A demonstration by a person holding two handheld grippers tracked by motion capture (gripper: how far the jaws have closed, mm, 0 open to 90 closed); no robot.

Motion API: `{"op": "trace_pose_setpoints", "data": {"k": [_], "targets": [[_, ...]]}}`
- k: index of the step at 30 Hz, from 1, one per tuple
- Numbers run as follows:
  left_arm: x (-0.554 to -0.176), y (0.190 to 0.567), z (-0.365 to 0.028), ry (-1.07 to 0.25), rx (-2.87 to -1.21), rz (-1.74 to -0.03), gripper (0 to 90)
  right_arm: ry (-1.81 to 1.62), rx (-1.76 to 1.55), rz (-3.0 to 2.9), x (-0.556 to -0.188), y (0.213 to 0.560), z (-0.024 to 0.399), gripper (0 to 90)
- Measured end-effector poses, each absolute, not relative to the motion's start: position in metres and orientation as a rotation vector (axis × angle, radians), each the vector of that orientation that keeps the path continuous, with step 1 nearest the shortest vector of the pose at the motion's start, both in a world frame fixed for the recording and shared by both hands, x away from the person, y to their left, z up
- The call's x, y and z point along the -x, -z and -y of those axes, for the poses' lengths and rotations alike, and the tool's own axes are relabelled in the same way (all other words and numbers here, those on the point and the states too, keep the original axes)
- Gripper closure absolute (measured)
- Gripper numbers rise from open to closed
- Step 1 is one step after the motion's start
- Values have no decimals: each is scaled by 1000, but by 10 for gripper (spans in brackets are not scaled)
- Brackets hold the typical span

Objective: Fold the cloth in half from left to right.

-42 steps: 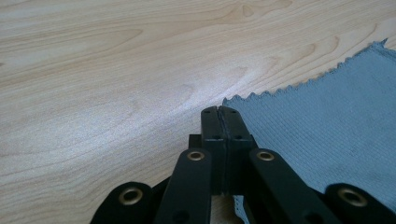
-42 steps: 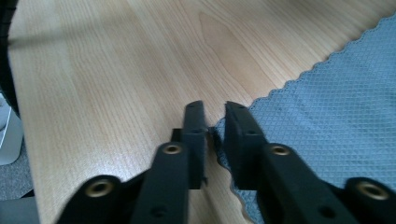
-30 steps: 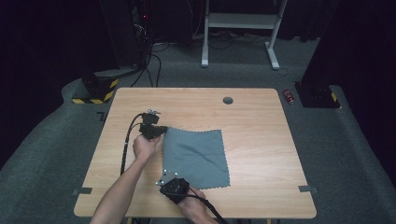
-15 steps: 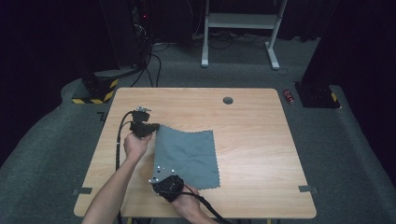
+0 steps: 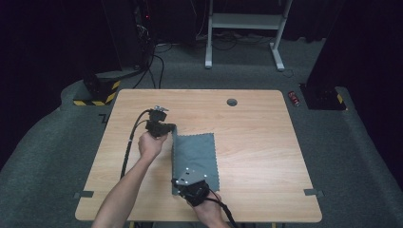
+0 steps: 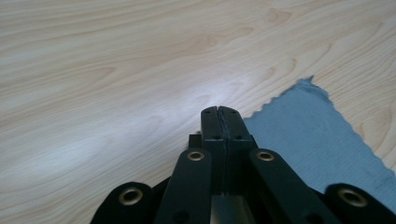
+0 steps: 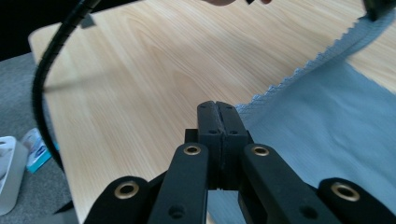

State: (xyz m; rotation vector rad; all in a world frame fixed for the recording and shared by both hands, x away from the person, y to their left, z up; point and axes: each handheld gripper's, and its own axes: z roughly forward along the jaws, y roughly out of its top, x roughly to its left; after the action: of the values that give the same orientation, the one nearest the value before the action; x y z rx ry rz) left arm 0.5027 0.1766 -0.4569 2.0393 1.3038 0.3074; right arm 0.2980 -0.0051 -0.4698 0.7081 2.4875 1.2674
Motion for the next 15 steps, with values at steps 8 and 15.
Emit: {"op": "trace_pose_setpoints", "data": {"k": [8, 15], "targets": [[-512, 467, -124, -285, -2108, -1225, 899, -1251, -881, -2442, -296, 490, 52, 900], [-516, 475, -103, -264, -2133, -1210, 899, -1255, -965, -2409, -293, 497, 76, 900]]}}
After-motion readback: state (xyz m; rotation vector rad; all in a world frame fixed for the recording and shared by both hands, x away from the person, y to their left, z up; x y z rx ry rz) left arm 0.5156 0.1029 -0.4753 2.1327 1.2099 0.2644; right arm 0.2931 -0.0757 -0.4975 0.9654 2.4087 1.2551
